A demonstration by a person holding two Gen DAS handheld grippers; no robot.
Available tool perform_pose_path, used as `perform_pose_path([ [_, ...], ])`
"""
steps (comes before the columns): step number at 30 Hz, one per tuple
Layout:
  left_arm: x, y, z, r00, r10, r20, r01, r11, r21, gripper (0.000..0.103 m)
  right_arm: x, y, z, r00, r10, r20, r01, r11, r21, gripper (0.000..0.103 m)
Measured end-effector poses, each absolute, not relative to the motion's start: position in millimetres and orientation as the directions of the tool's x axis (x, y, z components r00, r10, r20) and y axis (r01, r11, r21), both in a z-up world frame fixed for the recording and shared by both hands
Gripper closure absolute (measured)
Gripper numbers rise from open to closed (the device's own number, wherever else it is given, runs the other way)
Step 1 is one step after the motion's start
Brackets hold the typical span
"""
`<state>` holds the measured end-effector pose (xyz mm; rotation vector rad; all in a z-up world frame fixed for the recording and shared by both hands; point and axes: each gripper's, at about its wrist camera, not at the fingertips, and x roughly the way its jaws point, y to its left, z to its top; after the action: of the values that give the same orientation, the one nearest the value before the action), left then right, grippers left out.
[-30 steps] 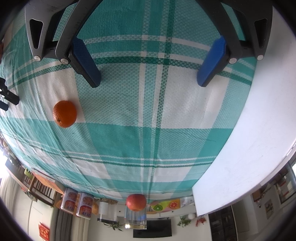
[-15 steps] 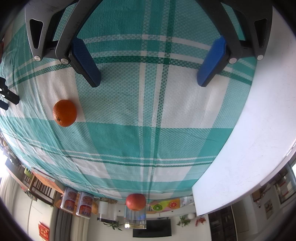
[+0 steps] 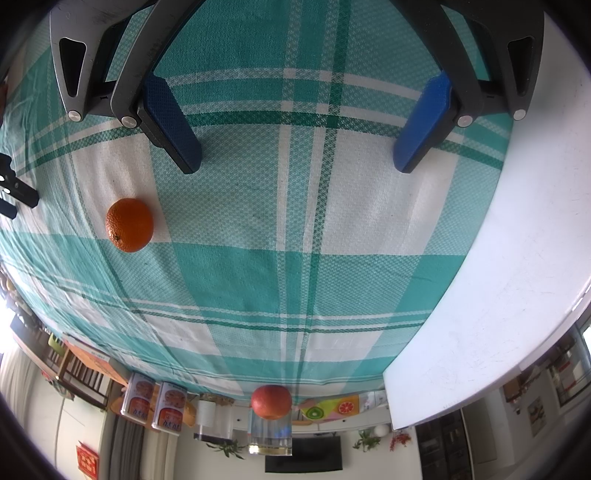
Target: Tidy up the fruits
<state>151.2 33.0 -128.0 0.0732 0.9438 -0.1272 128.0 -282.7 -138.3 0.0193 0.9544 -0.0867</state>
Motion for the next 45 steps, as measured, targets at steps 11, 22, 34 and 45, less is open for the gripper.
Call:
perform_pose_path([
  [11,151,33,-128,0.580,-0.077,-0.811,0.140,0.990,0.007,0.001,128,-283,-138,0.573,-0.072,-0.816,0.084,0.996,-0.029,0.000],
  [22,151,33,-128,0.580,-0.077,-0.811,0.140,0.990,0.006,0.001,127,-283,-138,0.573,-0.073,-0.816,0.084,0.996,-0.030,0.000],
  [34,149,35,-125,0.586,-0.071,-0.807,0.126,0.992,0.004,0.001,127,-283,-138,0.573,-0.072,-0.816,0.083,0.996,-0.029,0.000],
  [45,169,-47,-87,0.544,-0.382,-0.747,0.342,0.914,-0.219,0.001,128,-283,-138,0.573,-0.072,-0.816,0.083,0.996,-0.030,0.000],
])
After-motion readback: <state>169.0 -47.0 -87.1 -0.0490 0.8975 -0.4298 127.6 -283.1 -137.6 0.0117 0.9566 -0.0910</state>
